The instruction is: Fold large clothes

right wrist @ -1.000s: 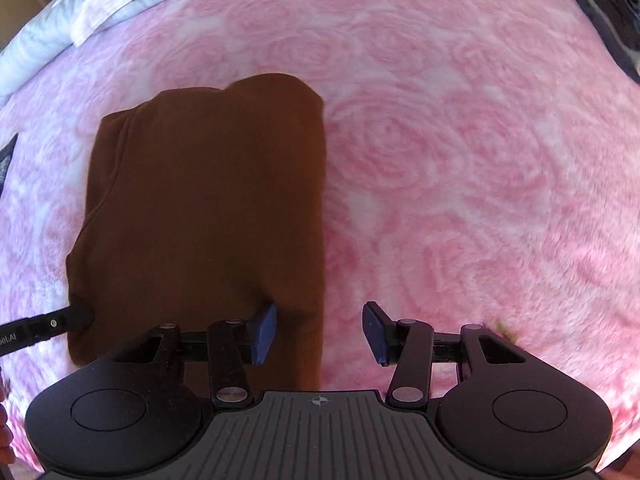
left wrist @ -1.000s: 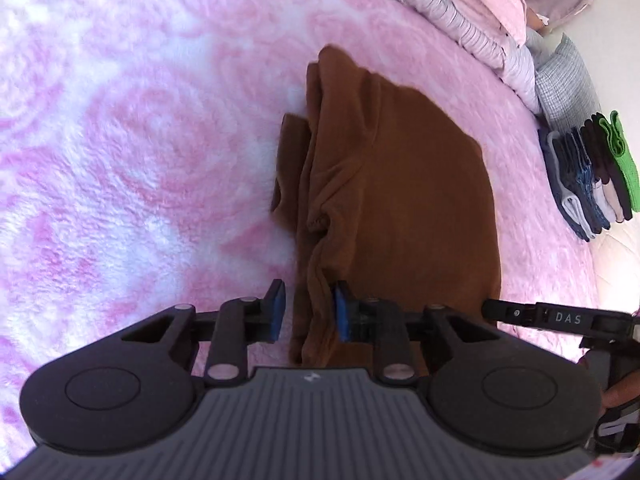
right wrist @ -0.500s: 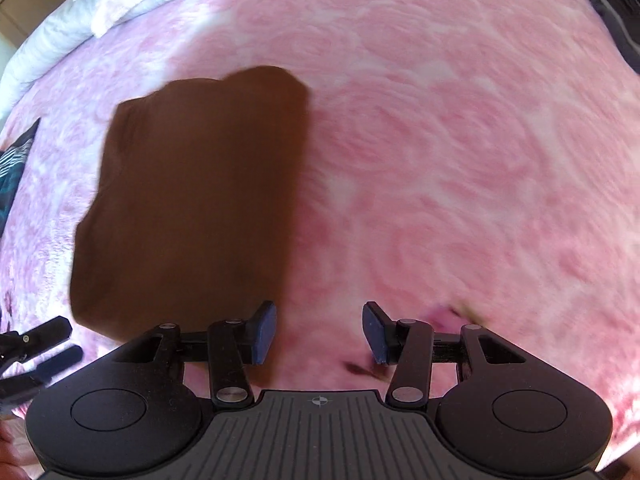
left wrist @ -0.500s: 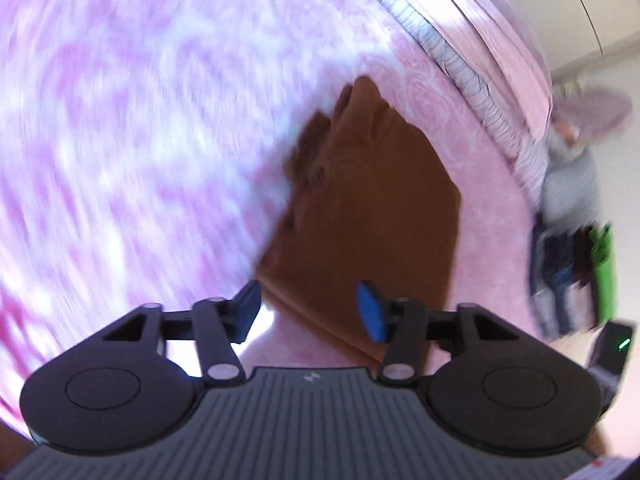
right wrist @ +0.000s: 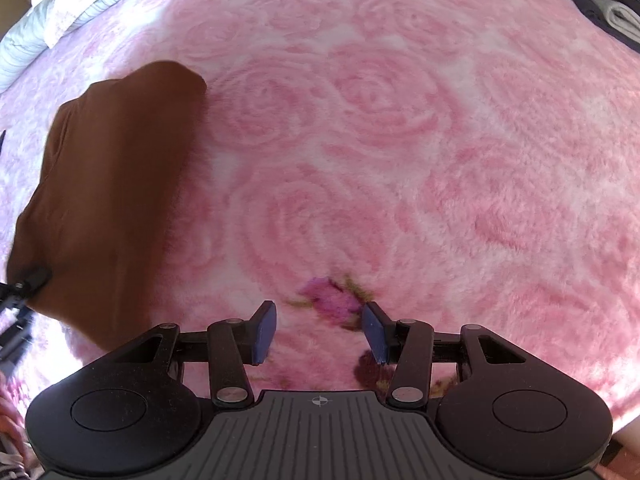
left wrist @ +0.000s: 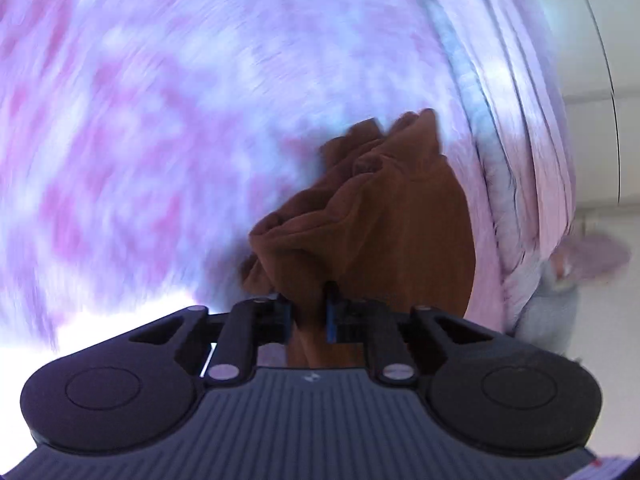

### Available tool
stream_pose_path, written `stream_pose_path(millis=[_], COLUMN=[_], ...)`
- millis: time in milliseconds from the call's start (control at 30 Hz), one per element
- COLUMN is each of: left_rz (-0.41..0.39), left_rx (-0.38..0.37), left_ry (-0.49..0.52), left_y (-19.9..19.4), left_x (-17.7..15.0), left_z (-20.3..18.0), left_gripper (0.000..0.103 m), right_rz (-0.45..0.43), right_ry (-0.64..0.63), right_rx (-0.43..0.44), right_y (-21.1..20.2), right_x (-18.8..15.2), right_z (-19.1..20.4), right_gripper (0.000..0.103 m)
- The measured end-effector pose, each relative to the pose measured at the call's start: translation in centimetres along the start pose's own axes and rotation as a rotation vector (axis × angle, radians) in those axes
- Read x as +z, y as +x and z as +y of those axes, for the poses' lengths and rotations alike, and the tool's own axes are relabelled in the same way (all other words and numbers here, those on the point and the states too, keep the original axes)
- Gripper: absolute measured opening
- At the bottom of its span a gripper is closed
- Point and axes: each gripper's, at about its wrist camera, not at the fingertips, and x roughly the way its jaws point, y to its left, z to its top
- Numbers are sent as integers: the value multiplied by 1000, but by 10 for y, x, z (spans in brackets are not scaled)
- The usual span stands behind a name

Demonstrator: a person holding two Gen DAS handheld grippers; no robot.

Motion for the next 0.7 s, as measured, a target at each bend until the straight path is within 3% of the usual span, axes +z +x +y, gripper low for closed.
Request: stream_pose_path(millis=[133,200,267,367,433,500,600,700], left_rz=[-75,-124,-176,-159,-113,-88,-107,-128], left_rx=[45,95,166,214,232,224,182,140], left_ry=[217,328,418,472,484,458,384,293], left_y=[-30,-45,-49,-35,-17,-10,-18,-28], left_x=[32,61,94,138,151,150,143,146], left_z=[-28,-38,-41,-36,-29,-19,-4,9], left_gripper=[9,9,7,7,8,11,17,23], right_rz=[-4,-5,-16,-36,-41,-76,-86,-41], right_ry=[-53,-87,-114,-130,-153,-166,-145,-125], right_rx=[45,110,226,410,497,556,630,672], right_y=[4,8,11,22,33,43,65,94], right_x=[17,31,47,78,102,125,158,186], right_z=[2,8,17,41,64,88,120,146], right_gripper=[45,45,45,51,59,60,60,60])
